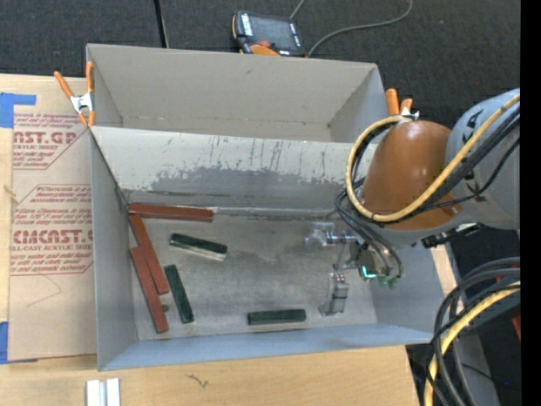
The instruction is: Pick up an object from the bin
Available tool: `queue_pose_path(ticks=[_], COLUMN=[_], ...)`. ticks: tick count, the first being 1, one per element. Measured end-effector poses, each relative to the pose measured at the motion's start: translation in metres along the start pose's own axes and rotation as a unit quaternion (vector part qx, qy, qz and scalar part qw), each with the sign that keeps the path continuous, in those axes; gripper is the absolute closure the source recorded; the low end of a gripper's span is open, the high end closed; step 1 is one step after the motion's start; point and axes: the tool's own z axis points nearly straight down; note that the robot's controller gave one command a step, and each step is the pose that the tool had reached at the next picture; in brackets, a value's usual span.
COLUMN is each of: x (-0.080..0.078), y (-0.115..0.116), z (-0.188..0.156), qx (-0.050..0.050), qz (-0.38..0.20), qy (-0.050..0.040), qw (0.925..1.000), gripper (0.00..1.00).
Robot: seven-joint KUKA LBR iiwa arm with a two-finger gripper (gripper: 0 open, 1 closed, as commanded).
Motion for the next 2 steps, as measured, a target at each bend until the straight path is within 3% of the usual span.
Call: queue_pose_path(ticks=[1,2], x=[0.0096,0.0106], y=[0.0069,0.0068], z=[0.0906,0.0879], qx=[-0.001,0.000], qz=[0.020,0.019], qy=[-0.0078,-0.0045], qw=[0.9998,0.9998], gripper=[0.00,1.00])
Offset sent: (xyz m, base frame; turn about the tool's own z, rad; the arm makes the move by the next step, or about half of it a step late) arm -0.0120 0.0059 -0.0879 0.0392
